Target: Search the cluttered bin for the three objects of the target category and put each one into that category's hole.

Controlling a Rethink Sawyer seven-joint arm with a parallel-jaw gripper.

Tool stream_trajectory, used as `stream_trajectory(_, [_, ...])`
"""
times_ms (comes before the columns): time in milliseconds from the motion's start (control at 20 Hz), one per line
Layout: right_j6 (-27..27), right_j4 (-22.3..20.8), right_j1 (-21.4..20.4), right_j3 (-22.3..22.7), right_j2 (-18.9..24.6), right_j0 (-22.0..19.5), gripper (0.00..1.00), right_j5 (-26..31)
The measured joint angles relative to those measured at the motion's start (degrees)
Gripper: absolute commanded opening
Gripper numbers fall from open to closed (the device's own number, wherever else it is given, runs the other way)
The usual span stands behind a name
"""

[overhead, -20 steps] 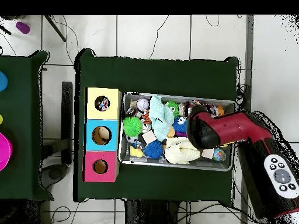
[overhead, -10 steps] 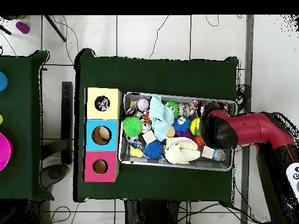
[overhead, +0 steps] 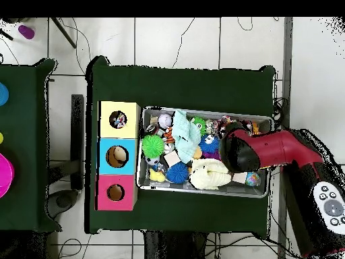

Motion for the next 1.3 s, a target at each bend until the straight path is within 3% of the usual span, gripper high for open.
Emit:
stream_trajectory(250, [0.00, -1.79, 2.05, 0.66, -3.02, 3.87, 1.00, -4.37])
stream_trajectory(550, [0.00, -1.99, 3.70, 1.83, -4.49, 4.78, 1.00, -8.16])
stream_trajectory(850, [0.00, -1.97, 4.41, 2.77, -4.86, 3.68, 1.00, -8.87])
stream_trajectory(1300, [0.00, 1.12, 3.60, 3.70, -3.67, -2.00, 1.00, -7.63])
